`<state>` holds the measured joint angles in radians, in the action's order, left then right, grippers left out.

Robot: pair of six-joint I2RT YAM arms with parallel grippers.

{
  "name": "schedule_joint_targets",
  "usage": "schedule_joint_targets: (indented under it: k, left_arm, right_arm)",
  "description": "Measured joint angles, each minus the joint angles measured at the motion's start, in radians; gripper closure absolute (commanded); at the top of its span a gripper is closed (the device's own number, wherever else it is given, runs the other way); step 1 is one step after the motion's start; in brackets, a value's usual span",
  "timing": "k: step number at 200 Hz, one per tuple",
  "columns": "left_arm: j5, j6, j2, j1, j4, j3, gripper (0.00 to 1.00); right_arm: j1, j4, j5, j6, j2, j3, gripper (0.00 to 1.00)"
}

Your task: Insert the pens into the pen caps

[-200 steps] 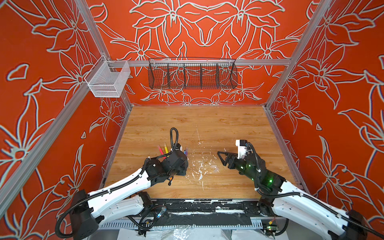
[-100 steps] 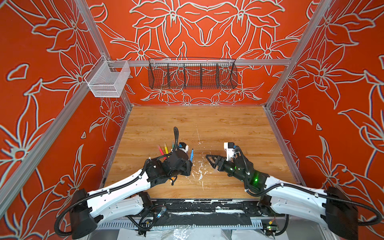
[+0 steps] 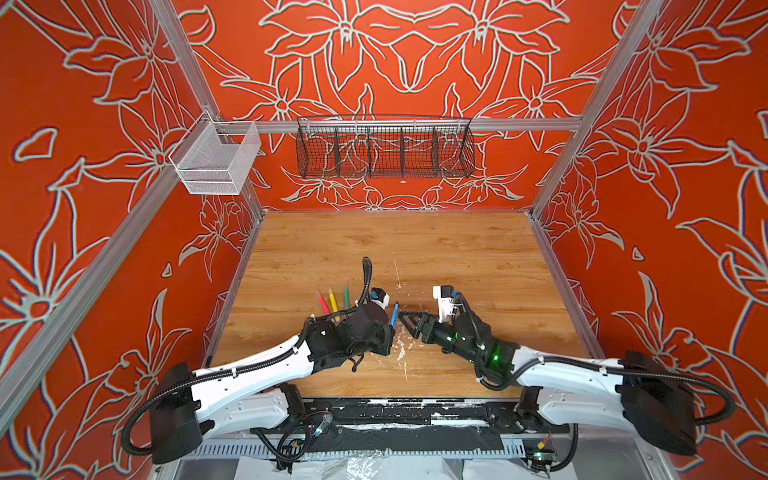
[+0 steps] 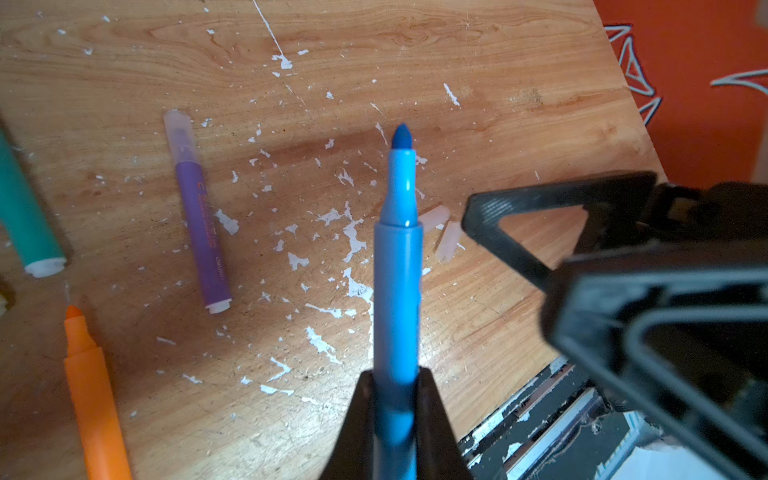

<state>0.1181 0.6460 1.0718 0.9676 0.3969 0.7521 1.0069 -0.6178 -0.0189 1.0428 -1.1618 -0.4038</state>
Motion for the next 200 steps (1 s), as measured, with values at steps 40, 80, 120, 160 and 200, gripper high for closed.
schedule_joint_targets:
  k: [40,80,120,160,200]
  left_arm:
    - [0.0,-0.008,0.022,0.008,-0.011,0.02,1.0]
    - [0.003,-0.017,0.028,0.016,-0.018,0.026,1.0]
    - [0.003,-0.02,0.028,0.023,-0.018,0.026,1.0]
    - [0.009,-0.022,0.028,0.028,-0.018,0.026,1.0]
    - [0.016,-0.022,0.028,0.029,-0.019,0.026,0.97]
  right_arm:
    - [0.006,-0.023,0.001,0.013,-0.068,-0.031,0.49]
    - [0.008,-0.033,0.0,0.013,-0.078,-0.042,0.61]
    - [0.008,-0.033,0.0,0.011,-0.093,-0.055,0.65]
    - [0.008,-0.036,-0.001,0.007,-0.111,-0.07,0.8]
    - [0.009,-0.037,-0.003,0.009,-0.114,-0.072,0.93]
